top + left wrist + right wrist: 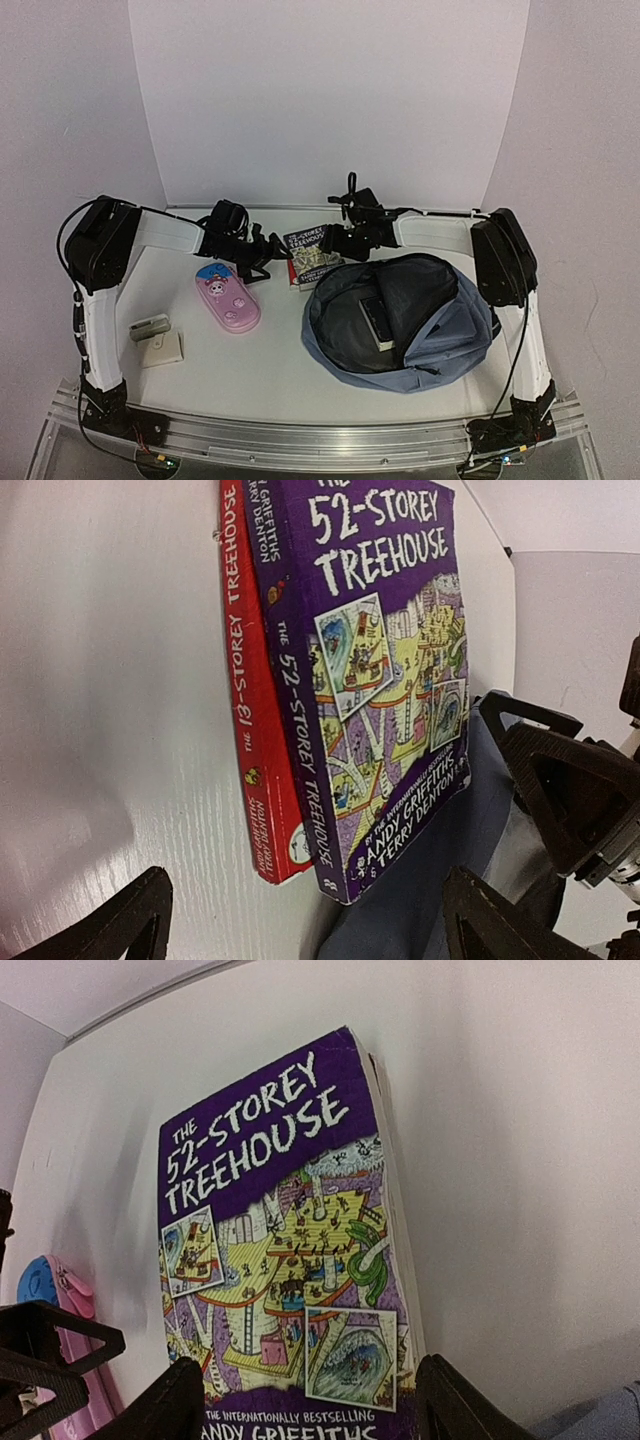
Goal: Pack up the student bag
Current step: Pick up the book from the center of the board.
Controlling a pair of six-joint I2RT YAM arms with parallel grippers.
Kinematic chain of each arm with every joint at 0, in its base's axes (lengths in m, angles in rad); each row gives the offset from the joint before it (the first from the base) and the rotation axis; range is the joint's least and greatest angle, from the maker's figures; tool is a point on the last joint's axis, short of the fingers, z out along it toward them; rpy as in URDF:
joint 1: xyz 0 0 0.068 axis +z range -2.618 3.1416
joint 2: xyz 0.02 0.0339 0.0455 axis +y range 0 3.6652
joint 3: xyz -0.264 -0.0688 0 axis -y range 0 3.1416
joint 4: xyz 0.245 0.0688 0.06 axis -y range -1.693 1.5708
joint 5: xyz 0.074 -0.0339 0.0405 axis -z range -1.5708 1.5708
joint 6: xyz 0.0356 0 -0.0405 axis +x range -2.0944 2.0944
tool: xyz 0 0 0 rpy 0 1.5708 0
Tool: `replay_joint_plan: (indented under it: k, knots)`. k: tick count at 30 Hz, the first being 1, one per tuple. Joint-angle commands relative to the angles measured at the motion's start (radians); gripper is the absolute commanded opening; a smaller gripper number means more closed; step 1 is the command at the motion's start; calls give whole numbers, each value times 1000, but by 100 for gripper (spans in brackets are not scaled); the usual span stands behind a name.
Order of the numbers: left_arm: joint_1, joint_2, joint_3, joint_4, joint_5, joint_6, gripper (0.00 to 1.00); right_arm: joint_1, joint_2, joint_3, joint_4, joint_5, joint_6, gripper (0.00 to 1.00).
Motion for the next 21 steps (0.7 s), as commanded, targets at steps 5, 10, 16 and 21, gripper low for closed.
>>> replay_joint_plan:
  k: [5, 10, 16, 21]
  knots:
    - [5, 7, 49, 35, 27, -2, 93, 1, 89, 85, -11, 48, -1, 72]
    - [7, 8, 45, 33, 23, 3, 93, 1, 109, 101, -11, 16, -14, 71]
    - [12, 22, 55, 34, 25, 6, 93, 36, 95, 126, -9, -26, -120, 58]
    - [28, 36, 58, 45, 37, 0, 93, 65, 92, 140, -9, -1, -144, 56]
